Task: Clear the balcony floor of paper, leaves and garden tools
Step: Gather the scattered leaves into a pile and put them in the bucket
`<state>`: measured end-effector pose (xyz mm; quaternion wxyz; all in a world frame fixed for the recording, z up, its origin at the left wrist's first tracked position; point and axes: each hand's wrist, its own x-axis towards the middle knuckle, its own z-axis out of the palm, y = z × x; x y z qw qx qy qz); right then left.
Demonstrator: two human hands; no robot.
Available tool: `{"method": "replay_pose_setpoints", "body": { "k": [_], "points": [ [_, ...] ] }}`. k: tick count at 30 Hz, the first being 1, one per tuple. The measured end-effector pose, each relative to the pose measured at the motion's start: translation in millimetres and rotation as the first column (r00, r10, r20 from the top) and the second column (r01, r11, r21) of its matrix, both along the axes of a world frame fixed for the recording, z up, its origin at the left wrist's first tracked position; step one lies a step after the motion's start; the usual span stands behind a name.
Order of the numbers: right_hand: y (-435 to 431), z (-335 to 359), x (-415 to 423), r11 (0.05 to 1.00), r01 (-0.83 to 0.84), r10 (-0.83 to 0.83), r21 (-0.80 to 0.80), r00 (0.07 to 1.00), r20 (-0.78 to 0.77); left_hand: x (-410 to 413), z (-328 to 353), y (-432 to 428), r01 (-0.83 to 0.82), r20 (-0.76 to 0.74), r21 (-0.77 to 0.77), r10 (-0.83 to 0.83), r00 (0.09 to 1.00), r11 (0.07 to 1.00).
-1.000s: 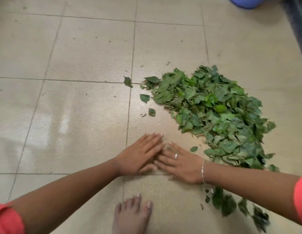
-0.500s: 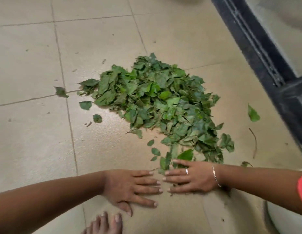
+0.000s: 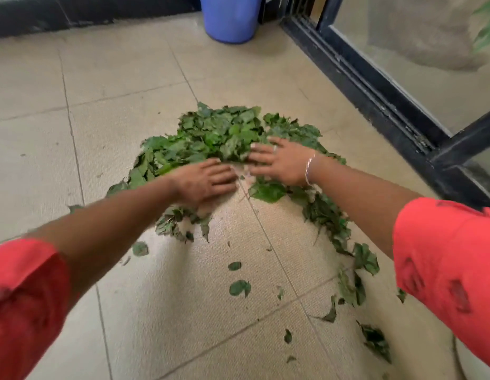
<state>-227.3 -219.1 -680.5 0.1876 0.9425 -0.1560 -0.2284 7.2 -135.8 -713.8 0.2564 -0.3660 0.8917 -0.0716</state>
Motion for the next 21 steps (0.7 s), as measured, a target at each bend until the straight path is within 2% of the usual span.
{"method": "replay_pose_setpoints", "body": {
  "k": [2,4,5,6,8,9,11,13,14,16,19,21],
  "points": [
    [-4,28,10,0.977,0.204,-0.211,0.059,0.961,0.179,4,18,-17,-0.129,0.036,-0.072,0.131,0.991,0.989],
    [12,50,7,0.906,0.345,-0.415,0.247,0.842,0.345,-5,30,-18,-0.203,0.010,-0.097,0.205,0.979,0.974],
    [27,56,-3,0.853,0.383,-0.501,0.355,0.792,0.349,-16,33,-11,-0.197,-0.022,-0.094,0.196,0.980,0.976],
    [47,59,-17,0.795,0.413,-0.564,0.445,0.772,0.292,-27,32,-1,-0.174,-0.057,-0.080,0.170,0.984,0.981],
    [102,52,-59,0.690,0.453,-0.593,0.565,0.801,0.082,-47,20,32,-0.082,-0.164,-0.013,0.079,0.983,0.997],
    [131,47,-84,0.639,0.483,-0.565,0.599,0.823,-0.061,-54,11,50,-0.005,-0.231,0.015,0.009,0.973,1.000],
    [190,38,-129,0.523,0.589,-0.473,0.616,0.802,-0.365,-60,-5,83,0.131,-0.275,0.072,-0.107,0.955,0.989],
    [227,28,-150,0.505,0.650,-0.309,0.568,0.751,-0.583,-54,-17,104,0.187,-0.298,0.087,-0.154,0.942,0.978],
    [234,22,-150,0.525,0.655,-0.258,0.544,0.731,-0.631,-52,-19,111,0.193,-0.313,0.076,-0.161,0.936,0.978],
    [226,13,-136,0.559,0.653,-0.368,0.510,0.747,-0.553,-51,-14,120,0.211,-0.356,0.048,-0.180,0.917,0.976],
    [186,11,-120,0.710,0.580,-0.580,0.398,0.803,-0.135,-59,-13,137,0.331,-0.408,0.020,-0.294,0.864,0.943],
    [173,22,-124,0.679,0.619,-0.682,0.396,0.731,0.028,-69,-19,154,0.460,-0.438,0.012,-0.409,0.801,0.888]
  ]
}}
